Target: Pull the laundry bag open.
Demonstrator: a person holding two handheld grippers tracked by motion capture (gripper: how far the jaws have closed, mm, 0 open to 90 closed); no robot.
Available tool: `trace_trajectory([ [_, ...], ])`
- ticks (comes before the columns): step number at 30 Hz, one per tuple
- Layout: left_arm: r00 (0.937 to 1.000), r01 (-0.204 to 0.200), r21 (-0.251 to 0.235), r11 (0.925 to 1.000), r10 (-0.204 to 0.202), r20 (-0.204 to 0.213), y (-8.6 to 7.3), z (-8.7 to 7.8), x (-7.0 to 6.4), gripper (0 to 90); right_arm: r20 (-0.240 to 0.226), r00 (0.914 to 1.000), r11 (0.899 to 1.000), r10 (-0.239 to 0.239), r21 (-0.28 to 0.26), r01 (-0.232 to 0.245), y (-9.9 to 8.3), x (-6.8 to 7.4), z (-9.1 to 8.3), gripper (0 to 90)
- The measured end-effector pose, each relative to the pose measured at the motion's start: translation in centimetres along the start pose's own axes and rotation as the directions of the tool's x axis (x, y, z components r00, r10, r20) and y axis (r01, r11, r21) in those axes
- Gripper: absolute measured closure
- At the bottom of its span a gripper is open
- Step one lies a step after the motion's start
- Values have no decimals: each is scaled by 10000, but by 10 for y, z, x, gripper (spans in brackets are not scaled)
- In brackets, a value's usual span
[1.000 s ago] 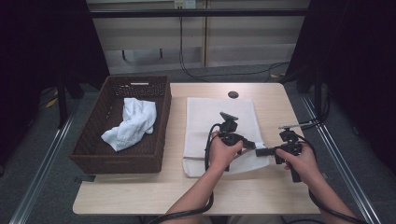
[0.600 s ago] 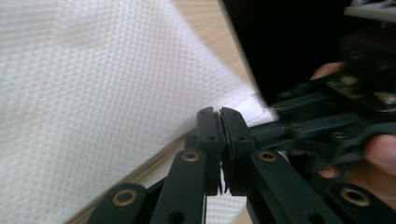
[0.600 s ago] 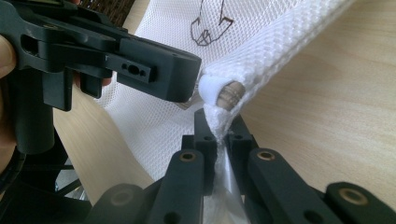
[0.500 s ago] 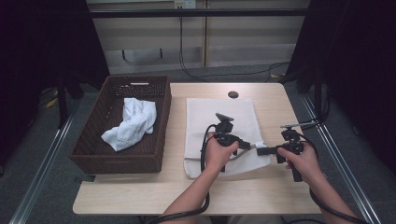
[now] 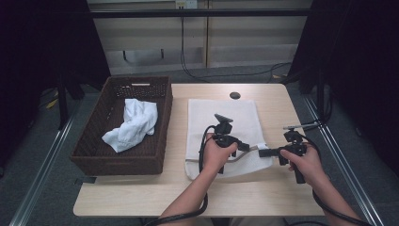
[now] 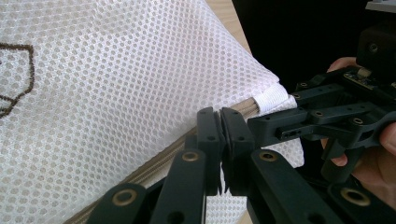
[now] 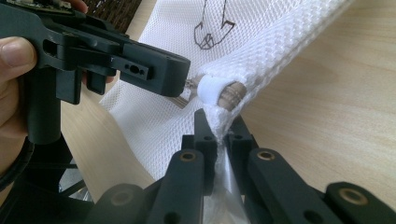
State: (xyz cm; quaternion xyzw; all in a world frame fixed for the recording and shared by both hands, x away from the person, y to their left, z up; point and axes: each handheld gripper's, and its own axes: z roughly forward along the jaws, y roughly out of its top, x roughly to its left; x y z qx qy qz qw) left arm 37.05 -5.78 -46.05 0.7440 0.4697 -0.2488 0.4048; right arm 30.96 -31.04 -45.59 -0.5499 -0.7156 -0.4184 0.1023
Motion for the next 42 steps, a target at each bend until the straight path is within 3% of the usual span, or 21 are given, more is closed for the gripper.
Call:
trace_trajectory([
  [4,9996,-30,7,10000,30,-279,0,-2,0,876,27,9999,9999,-102,-12,102,0,1,1,873],
  [6,9998,189,-8,9998,-189,34,-1,-5,3,876,65,10000,10000,-49,-27,49,0,0,-1,873],
  [9,9999,18,50,10000,-17,-118,-3,-7,3,875,-75,9999,9999,-123,-57,122,-1,0,0,873],
  [13,9999,107,34,9999,-108,65,-5,-12,5,875,-117,9997,9998,-203,33,203,-1,3,2,872],
  [15,9999,73,82,9999,-71,-143,-4,-14,7,875,-103,9997,9997,-243,-18,243,-1,5,3,872],
  [17,9995,259,92,9996,-261,160,-4,-16,11,875,-151,9998,9999,-155,4,155,-1,5,3,873],
  [20,9998,173,74,9998,-173,-43,-6,-16,11,875,-155,9994,9995,-321,-22,321,-2,5,5,872],
  [22,9995,306,82,9995,-307,117,-8,-17,13,875,-168,9994,9995,-307,61,308,-2,6,7,872],
  [34,9996,257,212,9994,-254,-127,-12,-26,18,876,-216,9988,9989,-432,182,436,-4,12,15,873],
  [42,9987,485,205,9986,-482,-151,-15,-31,23,876,-250,9987,9986,-442,291,450,-5,17,22,873],
])
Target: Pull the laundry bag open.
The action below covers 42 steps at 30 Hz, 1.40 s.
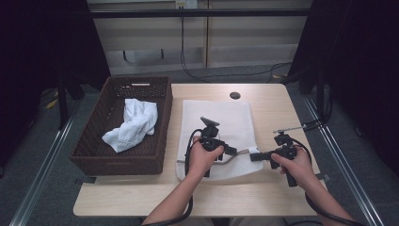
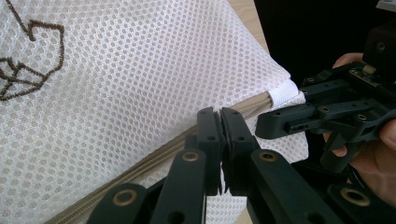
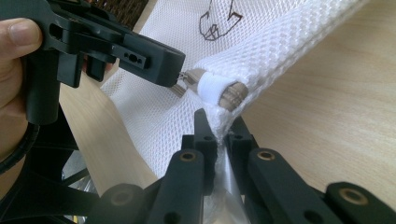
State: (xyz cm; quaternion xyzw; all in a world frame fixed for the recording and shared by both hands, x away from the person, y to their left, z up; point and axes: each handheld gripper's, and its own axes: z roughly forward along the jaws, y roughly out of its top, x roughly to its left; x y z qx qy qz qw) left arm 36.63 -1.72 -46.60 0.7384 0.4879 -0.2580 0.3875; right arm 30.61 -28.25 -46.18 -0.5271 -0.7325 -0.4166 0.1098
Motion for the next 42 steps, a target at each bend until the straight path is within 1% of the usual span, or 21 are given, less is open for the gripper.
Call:
trace_trajectory([
  [3,9999,34,6,10000,-34,-119,0,-1,2,876,53,10000,10000,-17,27,17,0,1,2,873],
  [5,9999,60,16,10000,-60,-94,0,-1,2,876,49,10000,10000,-1,28,1,0,1,2,873],
  [6,10000,52,45,10000,-52,20,0,-1,3,876,71,10000,10000,-17,21,17,0,1,2,873],
  [9,9999,48,11,10000,-48,-115,0,0,2,876,25,10000,10000,61,40,-61,0,0,2,873],
  [13,9999,121,62,9999,-120,-48,0,-1,3,877,33,10000,10000,51,21,-51,-1,0,2,873],
  [19,9998,-180,135,9997,182,-99,1,0,2,876,25,10000,10000,50,-14,-50,-1,0,2,873],
  [21,9999,-150,113,9998,151,-61,1,-1,2,876,11,10000,10000,54,-10,-54,-1,0,2,873],
  [23,9990,-223,124,9997,227,-390,2,-3,2,876,3,10000,10000,46,-26,-46,-1,0,1,873],
  [24,9995,-145,96,9998,148,-285,2,-4,4,876,125,9999,10000,-27,-74,28,-1,-1,0,873],
  [25,10000,16,92,10000,-16,-8,2,-4,6,876,125,9999,9999,-61,-142,63,-1,-2,-1,873],
  [26,10000,-26,86,10000,26,-4,1,-3,5,876,24,10000,9999,34,-158,-33,0,-4,-2,873],
  [27,9997,-118,111,9999,120,-203,1,-3,3,876,28,10000,9999,63,-122,-63,-1,-4,-4,873],
  [28,9996,-139,68,9999,141,-258,1,-2,1,876,56,9999,9999,106,-129,-106,-1,-4,-4,873],
  [29,9993,-203,93,9998,206,-298,2,-2,2,876,66,10000,9999,24,-160,-23,-1,-5,-3,873],
  [30,9996,-204,118,9997,207,-205,2,-3,4,876,77,10000,9998,25,-172,-23,-1,-5,-3,874],
  [31,10000,-37,143,9999,38,-67,2,-4,5,876,48,10000,9998,51,-182,-51,-1,-4,-3,873],
  [33,9998,-53,116,9999,55,-169,2,-6,6,876,51,10000,9998,4,-189,-3,-1,-3,-4,873],
  [35,10000,94,90,9999,-94,-23,2,-8,8,876,41,10000,9997,-7,-235,8,-1,-4,-5,873],
  [37,10000,8,112,9999,-7,-65,3,-7,7,876,-63,10000,9997,53,-233,-55,-1,-6,-5,873],
  [40,10000,40,83,10000,-40,-46,3,-7,8,876,61,10000,9997,-16,-225,18,0,-5,-5,873],
  [42,9996,-23,62,10000,25,-268,3,-8,8,876,92,10000,9997,-8,-238,10,0,-4,-5,873],
])
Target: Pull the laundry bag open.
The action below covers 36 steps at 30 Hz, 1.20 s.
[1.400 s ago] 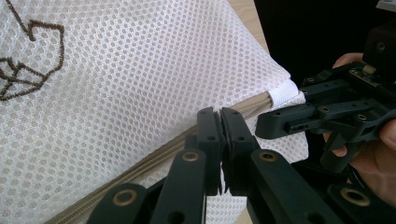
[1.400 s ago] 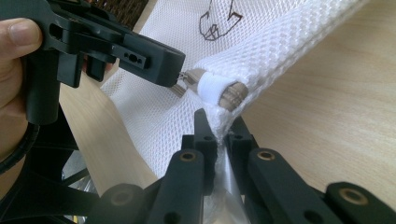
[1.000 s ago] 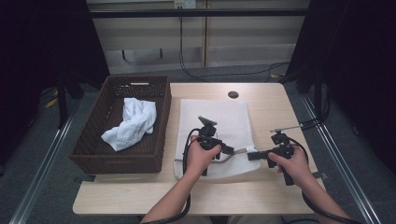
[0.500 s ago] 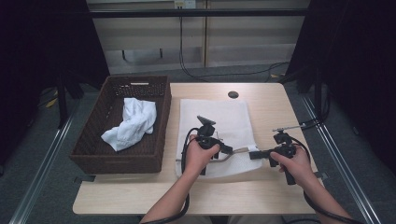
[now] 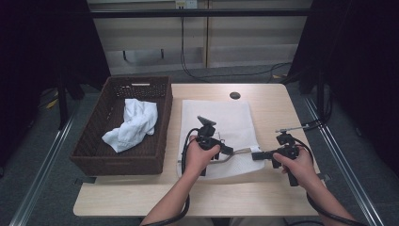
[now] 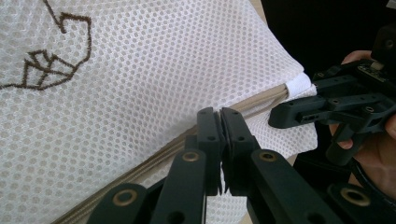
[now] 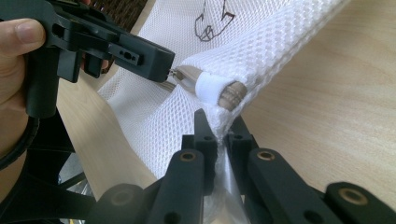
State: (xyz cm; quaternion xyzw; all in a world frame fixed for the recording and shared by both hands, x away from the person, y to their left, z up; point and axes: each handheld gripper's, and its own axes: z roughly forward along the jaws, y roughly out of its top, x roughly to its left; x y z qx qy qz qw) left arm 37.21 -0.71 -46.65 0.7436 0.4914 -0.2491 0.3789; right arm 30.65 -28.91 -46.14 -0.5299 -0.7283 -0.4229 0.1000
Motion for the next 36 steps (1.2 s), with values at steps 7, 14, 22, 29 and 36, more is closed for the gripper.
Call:
trace_trajectory([
  [7,9999,74,21,10000,-74,113,0,-3,1,876,23,10000,9999,86,-131,-86,0,-5,-7,873],
  [14,10000,22,-45,10000,-22,80,0,-4,1,876,43,10000,9999,49,-119,-49,0,-5,-8,873],
  [22,9999,76,-49,10000,-75,107,0,-5,4,876,175,9998,9999,54,-144,-52,-1,-8,-12,872],
  [29,9998,113,-77,9999,-112,148,0,-6,5,876,127,9999,9999,2,-168,0,0,-7,-13,872],
  [36,9998,66,-72,10000,-65,173,0,-7,5,876,78,10000,9999,-11,-156,12,0,-7,-13,872],
])
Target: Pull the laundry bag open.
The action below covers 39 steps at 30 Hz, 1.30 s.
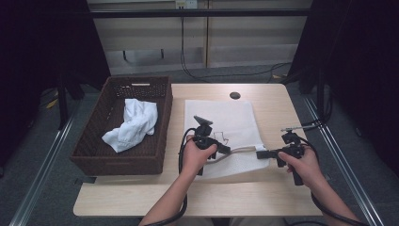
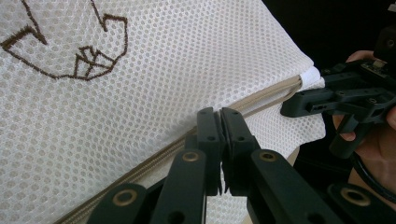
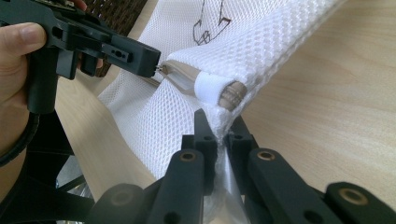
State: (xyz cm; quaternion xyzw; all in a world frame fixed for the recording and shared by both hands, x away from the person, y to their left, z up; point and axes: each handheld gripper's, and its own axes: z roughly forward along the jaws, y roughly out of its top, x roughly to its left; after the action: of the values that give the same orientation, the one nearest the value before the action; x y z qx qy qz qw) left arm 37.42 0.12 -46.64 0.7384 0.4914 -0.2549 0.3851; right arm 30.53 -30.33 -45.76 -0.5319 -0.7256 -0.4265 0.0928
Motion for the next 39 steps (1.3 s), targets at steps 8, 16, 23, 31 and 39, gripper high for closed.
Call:
trace_trajectory([
  [8,9998,208,-59,9998,-207,73,1,-5,4,876,79,9999,10000,91,-36,-91,0,-1,-2,873],
  [16,9995,316,-12,9995,-316,-17,1,-6,5,876,-3,10000,10000,41,-34,-41,1,1,-2,873],
  [23,9998,171,-31,9998,-170,32,2,-7,5,876,-51,10000,10000,84,-46,-84,1,-1,-2,873],
  [31,9997,144,-19,9999,-144,-184,1,-8,4,876,-113,9998,9999,152,-31,-152,0,0,-1,873],
  [39,9998,150,44,9999,-149,-141,2,-8,5,876,-108,9998,9999,155,-26,-156,0,-1,0,873],
])
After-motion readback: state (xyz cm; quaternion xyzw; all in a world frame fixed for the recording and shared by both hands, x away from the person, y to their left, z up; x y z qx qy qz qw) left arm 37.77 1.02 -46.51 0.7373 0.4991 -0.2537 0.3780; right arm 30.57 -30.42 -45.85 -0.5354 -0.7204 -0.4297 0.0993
